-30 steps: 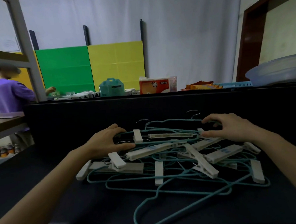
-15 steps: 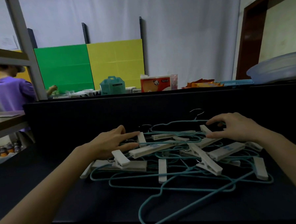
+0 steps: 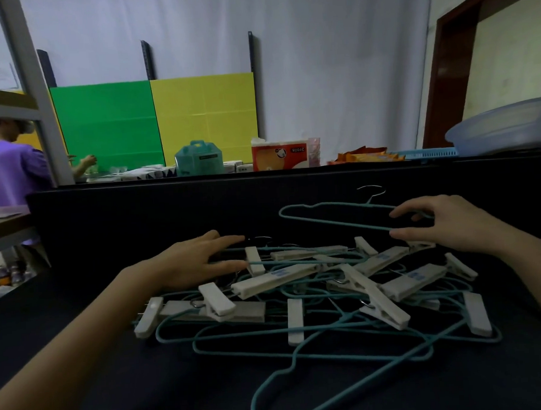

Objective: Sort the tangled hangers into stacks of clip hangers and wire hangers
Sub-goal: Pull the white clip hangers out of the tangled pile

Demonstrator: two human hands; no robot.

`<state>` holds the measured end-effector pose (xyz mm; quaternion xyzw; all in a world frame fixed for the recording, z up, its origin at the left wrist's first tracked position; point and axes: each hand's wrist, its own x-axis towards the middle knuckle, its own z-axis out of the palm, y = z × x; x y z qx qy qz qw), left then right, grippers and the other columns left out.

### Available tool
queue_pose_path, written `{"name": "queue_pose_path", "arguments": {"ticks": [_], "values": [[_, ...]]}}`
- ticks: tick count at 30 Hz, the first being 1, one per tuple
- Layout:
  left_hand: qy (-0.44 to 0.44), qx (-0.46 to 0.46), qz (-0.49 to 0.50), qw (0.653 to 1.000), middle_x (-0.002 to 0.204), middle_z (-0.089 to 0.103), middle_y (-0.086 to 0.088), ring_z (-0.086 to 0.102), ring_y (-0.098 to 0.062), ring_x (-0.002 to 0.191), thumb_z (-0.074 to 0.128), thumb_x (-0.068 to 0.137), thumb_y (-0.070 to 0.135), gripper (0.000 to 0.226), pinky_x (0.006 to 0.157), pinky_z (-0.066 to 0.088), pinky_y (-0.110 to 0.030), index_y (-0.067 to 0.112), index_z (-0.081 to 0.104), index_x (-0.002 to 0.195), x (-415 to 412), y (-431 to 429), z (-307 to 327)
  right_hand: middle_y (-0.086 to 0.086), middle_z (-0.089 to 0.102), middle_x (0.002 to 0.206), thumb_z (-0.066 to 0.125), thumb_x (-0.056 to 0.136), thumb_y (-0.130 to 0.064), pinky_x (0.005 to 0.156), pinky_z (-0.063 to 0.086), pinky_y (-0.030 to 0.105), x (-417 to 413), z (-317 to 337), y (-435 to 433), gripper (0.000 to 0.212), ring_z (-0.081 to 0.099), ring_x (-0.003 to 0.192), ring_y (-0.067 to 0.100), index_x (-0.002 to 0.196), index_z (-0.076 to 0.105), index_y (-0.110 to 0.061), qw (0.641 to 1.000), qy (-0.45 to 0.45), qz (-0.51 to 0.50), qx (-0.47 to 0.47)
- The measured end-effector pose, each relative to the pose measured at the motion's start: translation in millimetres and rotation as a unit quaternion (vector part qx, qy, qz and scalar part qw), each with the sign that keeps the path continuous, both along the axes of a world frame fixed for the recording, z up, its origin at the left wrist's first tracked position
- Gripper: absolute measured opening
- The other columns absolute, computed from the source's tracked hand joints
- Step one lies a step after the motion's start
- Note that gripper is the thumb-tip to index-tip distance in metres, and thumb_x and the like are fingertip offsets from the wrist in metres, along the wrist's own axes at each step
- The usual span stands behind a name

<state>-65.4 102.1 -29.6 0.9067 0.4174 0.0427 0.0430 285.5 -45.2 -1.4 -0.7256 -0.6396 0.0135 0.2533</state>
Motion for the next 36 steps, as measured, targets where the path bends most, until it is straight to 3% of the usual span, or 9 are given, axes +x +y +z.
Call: {"name": "queue_pose_path", "arguments": {"ticks": [3,6,9,15,21,25,30,34,36], "values": [[-0.025,0.049,-0.002,0.999,0.118,0.037,0.013,0.051,-0.012,0.1,0.02,0.064,0.085,0.091,0.085,0.041,-0.025,0.036,0.026,0.141,-3,-4,2,-0.008,0.059,0.116,0.055,0.051,-0.069,0.095,0.047,0.042,1,0,-4,0.061,0.055,0.11,0.014,0.103,0.062,-0.039,1.0,0.016,-0.002,0.016],[-0.115,-0.002,0.002,0.993,0.116,0.048,0.007,0.053,-0.013,0.101,0.013,0.05,0.096,0.111,0.088,0.043,-0.027,0.027,0.044,0.131,-1,-7,4,-0.01,0.057,0.109,0.056,0.052,-0.065,0.094,0.045,0.036,3,2,-8,0.057,0.053,0.104,0.012,0.102,0.062,-0.037,0.999,0.035,0.002,0.032],[-0.188,-0.073,0.016,0.979,0.089,0.054,-0.002,0.051,-0.014,0.078,0.021,0.06,0.088,0.098,0.072,0.042,-0.026,0.012,0.06,0.11,4,-14,11,-0.011,0.055,0.108,0.058,0.056,-0.06,0.09,0.041,0.031,5,6,-10,0.053,0.05,0.101,0.009,0.103,0.062,-0.036,0.998,0.038,0.004,0.042],[-0.303,-0.094,0.05,0.947,0.074,0.053,-0.003,0.047,-0.016,0.064,0.021,0.065,0.083,0.094,0.06,0.04,-0.027,0.013,0.063,0.109,4,-16,22,-0.011,0.055,0.107,0.062,0.062,-0.055,0.089,0.04,0.03,11,4,-16,0.047,0.05,0.1,0.009,0.104,0.062,-0.034,0.998,0.042,-0.002,0.045],[-0.235,0.089,0.046,0.967,0.104,0.05,0.006,0.052,-0.012,0.09,0.021,0.042,0.099,0.118,0.079,0.045,-0.031,0.022,0.054,0.125,-4,-15,36,-0.009,0.055,0.109,0.064,0.064,-0.053,0.091,0.043,0.034,22,7,-28,0.045,0.051,0.101,0.01,0.105,0.062,-0.034,0.997,0.035,-0.014,0.073],[-0.175,0.17,0.027,0.969,0.108,0.042,0.013,0.048,-0.009,0.091,0.014,0.042,0.099,0.121,0.077,0.041,-0.03,0.025,0.046,0.132,12,-30,47,-0.023,0.056,0.106,0.061,0.059,-0.069,0.082,0.042,0.026,39,10,-46,0.047,0.056,0.099,0.003,0.098,0.06,-0.044,0.993,0.047,0.005,0.107],[-0.156,0.199,-0.02,0.967,0.112,0.042,0.014,0.047,-0.007,0.092,0.015,0.045,0.097,0.118,0.075,0.039,-0.028,0.026,0.043,0.135,50,-53,53,-0.013,0.054,0.114,0.065,0.08,-0.033,0.087,0.036,0.026,70,8,-76,0.028,0.052,0.109,0.011,0.107,0.058,-0.035,0.993,0.031,0.011,0.117],[-0.136,0.202,-0.057,0.968,0.119,0.044,0.011,0.046,-0.01,0.104,0.013,0.044,0.098,0.121,0.084,0.042,-0.029,0.026,0.04,0.137,97,-81,56,-0.014,0.055,0.113,0.061,0.084,-0.031,0.087,0.036,0.027,109,7,-111,0.022,0.05,0.112,0.012,0.105,0.058,-0.037,0.991,0.039,-0.004,0.128],[-0.134,0.197,-0.075,0.968,0.122,0.044,0.009,0.043,-0.01,0.112,0.014,0.044,0.098,0.121,0.091,0.04,-0.03,0.025,0.039,0.137,127,-98,56,-0.023,0.054,0.108,0.057,0.078,-0.047,0.087,0.038,0.027,132,9,-133,0.021,0.05,0.11,0.008,0.098,0.055,-0.045,0.991,0.058,-0.012,0.123]]}}
